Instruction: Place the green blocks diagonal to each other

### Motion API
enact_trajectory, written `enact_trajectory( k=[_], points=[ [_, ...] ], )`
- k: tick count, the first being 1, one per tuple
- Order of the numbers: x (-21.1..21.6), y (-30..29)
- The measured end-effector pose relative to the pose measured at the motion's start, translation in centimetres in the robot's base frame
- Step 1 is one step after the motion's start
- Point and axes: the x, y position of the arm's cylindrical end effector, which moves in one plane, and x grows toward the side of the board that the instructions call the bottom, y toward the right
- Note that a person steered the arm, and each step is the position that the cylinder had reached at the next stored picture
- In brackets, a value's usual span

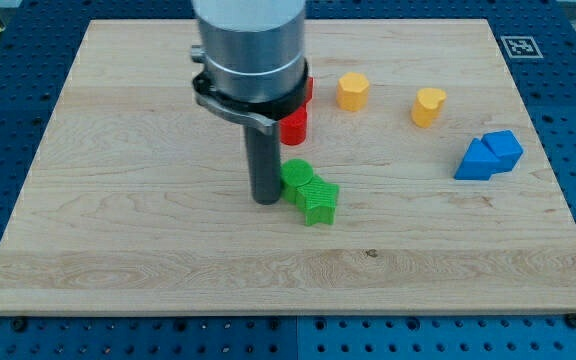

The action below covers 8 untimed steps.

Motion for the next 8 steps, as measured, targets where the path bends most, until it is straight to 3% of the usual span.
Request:
enact_trajectory(
  k=[2,4,6,8],
  points=[
    [-0.1,1.5],
    [3.2,2.3],
    [3.2,6.8],
    [2.7,2.9]
  ],
)
